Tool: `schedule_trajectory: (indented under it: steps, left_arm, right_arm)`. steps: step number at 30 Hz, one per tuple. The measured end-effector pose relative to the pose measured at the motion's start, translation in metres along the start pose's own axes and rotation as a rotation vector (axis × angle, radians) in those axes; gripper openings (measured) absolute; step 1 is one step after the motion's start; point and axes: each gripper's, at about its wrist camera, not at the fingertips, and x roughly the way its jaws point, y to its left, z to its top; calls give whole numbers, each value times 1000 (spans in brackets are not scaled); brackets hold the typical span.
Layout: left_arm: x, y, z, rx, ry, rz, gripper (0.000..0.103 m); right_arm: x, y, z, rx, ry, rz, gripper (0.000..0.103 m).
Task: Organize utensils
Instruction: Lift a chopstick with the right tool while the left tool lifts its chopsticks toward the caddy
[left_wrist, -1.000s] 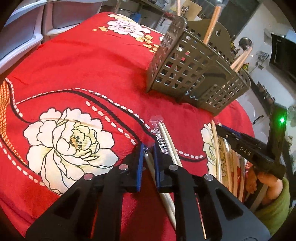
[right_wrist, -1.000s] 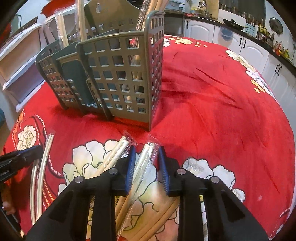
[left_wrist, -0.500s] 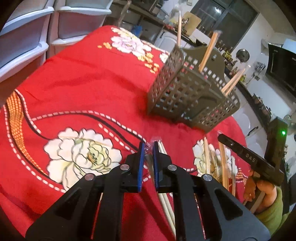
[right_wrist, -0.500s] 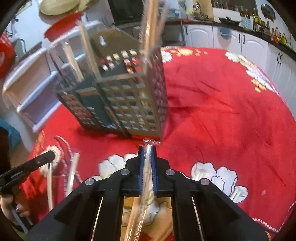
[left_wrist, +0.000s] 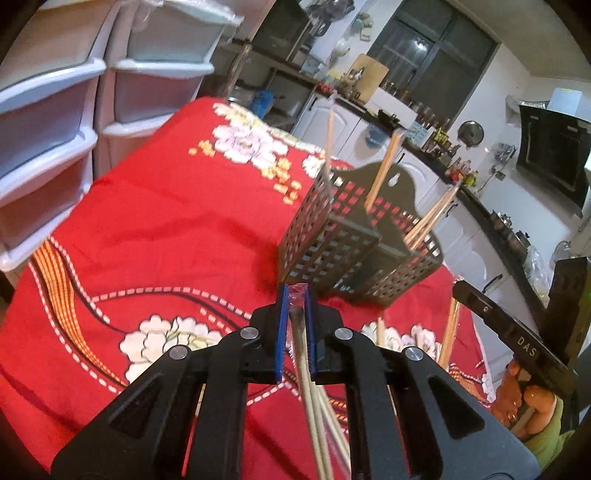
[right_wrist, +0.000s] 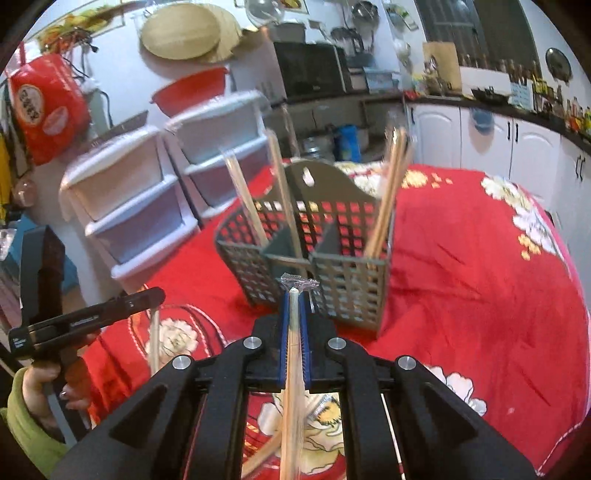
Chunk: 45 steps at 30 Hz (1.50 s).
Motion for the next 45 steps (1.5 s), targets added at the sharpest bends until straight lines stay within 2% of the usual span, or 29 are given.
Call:
schedule_trajectory:
  steps: [22,36,45]
  left_arm:
    - [-26,-62,51,115,-127,-89,4]
    - [-30,-102,85,192,-184,-150,3]
    - [-44,-128,113,237,-257,-185,3]
  right_arm:
    - [-54,16,37,-48,-187,14,6]
    - [-71,9,76,-65,-326,-21,6]
    - [-76,1,103,-63,-401,-47,6]
